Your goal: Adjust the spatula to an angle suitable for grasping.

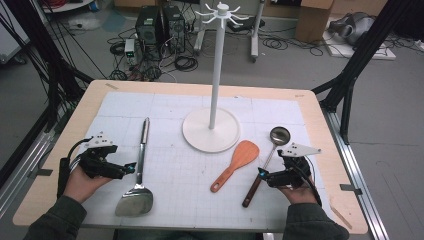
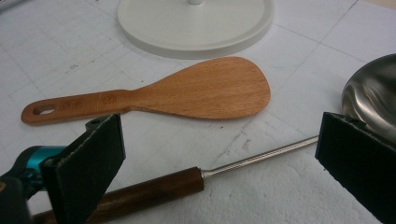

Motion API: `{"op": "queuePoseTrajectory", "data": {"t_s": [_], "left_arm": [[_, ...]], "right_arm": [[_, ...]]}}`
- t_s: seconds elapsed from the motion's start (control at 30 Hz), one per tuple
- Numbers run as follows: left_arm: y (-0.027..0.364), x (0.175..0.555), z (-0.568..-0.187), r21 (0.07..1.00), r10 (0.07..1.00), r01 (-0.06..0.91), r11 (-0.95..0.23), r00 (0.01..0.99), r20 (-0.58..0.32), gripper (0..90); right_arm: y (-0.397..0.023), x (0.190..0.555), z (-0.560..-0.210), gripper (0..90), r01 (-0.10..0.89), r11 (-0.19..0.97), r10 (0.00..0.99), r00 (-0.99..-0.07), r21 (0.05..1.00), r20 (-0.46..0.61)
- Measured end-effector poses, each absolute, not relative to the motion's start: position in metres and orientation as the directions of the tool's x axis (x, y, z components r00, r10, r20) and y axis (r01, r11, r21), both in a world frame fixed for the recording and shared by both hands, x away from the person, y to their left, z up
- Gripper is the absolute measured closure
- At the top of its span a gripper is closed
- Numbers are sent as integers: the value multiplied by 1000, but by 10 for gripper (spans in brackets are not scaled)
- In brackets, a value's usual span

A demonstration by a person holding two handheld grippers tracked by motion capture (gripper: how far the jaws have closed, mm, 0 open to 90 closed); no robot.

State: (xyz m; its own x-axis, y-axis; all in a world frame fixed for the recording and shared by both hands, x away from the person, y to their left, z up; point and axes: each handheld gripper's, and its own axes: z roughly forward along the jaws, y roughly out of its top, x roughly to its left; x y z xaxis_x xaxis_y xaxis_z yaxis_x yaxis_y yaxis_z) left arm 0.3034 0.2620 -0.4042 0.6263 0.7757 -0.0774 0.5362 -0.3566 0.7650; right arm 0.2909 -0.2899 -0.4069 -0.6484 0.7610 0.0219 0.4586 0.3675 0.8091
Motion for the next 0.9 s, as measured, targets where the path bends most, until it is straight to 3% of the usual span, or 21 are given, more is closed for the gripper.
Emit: {"op": "queuePoseTrajectory", "data": {"t_s": [0.9], "left_arm": [[251,308,-404,757,775,546,-359,627,-85,18]], "right_arm": [[-289,288,-406,5,452,368,764,-645,813,14]]}}
